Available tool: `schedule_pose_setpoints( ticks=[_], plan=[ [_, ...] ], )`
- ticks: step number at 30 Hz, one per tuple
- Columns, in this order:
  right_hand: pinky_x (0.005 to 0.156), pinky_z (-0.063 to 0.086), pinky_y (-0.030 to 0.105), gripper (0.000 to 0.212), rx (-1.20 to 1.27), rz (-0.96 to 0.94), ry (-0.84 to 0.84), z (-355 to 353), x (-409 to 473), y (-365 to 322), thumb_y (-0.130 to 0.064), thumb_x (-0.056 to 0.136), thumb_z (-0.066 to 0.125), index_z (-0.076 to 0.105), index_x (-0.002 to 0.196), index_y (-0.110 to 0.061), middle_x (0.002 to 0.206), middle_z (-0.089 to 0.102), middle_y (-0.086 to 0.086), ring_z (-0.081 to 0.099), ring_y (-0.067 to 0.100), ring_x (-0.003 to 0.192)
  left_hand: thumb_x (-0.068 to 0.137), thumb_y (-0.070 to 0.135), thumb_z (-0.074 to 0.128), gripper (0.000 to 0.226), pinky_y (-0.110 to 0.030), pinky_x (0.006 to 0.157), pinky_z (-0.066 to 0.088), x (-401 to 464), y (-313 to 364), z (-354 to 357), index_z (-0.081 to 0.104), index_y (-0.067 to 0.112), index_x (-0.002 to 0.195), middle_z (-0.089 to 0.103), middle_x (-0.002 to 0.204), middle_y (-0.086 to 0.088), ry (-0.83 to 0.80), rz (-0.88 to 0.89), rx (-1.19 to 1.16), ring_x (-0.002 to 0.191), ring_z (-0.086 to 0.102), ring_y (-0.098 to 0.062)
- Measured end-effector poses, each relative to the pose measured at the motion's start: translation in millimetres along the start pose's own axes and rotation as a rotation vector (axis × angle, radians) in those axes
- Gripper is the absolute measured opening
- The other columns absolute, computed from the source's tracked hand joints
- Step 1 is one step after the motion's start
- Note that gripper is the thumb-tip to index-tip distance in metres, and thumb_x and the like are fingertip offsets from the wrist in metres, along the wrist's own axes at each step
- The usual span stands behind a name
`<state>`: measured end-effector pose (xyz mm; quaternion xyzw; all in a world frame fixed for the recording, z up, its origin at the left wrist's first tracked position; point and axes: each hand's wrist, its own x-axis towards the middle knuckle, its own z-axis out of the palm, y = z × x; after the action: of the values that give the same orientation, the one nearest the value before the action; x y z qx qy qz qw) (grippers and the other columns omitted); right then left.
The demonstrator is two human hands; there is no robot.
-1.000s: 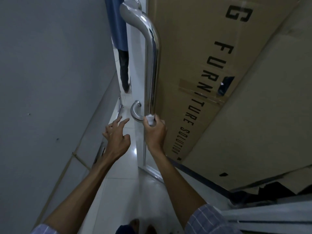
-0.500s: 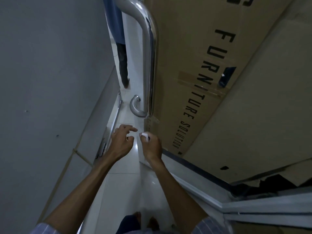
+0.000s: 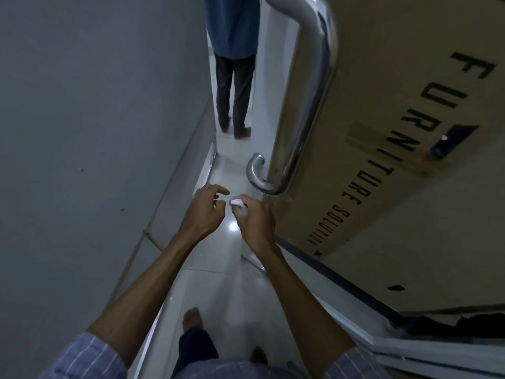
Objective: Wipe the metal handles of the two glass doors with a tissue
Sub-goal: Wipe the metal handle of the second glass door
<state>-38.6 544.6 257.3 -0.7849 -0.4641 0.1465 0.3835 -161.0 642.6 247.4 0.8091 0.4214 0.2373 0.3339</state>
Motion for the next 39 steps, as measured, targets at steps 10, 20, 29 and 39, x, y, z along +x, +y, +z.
schedule_pose_setpoints(
  ticks=[10, 20, 29, 39],
  plan=[
    [0.076, 0.056, 0.032, 0.023, -0.010, -0.013, 0.180, 47.9, 80.4, -54.7, -0.032, 0.100, 0.058, 0.077, 0.112, -0.024, 0.104, 0.077, -0.005, 0.070, 0.012, 0.091, 0.094, 0.011, 0.055, 0.027, -0.042, 0.093, 0.057, 79.6, -31.6, -64.6, 0.067, 0.026, 0.113, 0.065, 0.120, 0.004, -0.007, 0.034, -0.058, 0.110, 0.062, -0.017],
    [0.070, 0.059, 0.030, 0.022, 0.019, 0.062, 0.381, 76.4, 157.8, -96.6, -0.031, 0.103, 0.061, 0.078, 0.115, -0.023, 0.103, 0.077, -0.004, 0.068, 0.012, 0.087, 0.096, 0.007, 0.056, 0.028, -0.029, 0.096, 0.053, 168.7, -52.9, -94.9, 0.069, 0.017, 0.119, 0.067, 0.126, -0.002, -0.028, 0.095, -0.108, 0.114, 0.065, -0.018],
    [0.078, 0.062, 0.027, 0.025, 0.114, 0.169, 0.550, 97.0, 272.4, -88.4, -0.030, 0.103, 0.063, 0.078, 0.117, -0.015, 0.106, 0.078, -0.001, 0.071, 0.012, 0.092, 0.099, 0.009, 0.056, 0.028, -0.032, 0.102, 0.052, 289.4, -63.1, -81.6, 0.067, 0.018, 0.124, 0.065, 0.134, -0.004, -0.038, 0.088, -0.119, 0.122, 0.063, -0.020],
    [0.073, 0.057, 0.019, 0.026, 0.133, 0.325, 0.656, 75.5, 399.3, -64.4, -0.032, 0.103, 0.063, 0.077, 0.117, -0.015, 0.105, 0.077, -0.001, 0.072, 0.010, 0.091, 0.094, 0.015, 0.056, 0.029, -0.044, 0.108, 0.054, 431.7, -44.8, -39.9, 0.068, 0.015, 0.120, 0.066, 0.135, -0.006, -0.118, 0.166, -0.188, 0.124, 0.063, -0.022]
  ],
)
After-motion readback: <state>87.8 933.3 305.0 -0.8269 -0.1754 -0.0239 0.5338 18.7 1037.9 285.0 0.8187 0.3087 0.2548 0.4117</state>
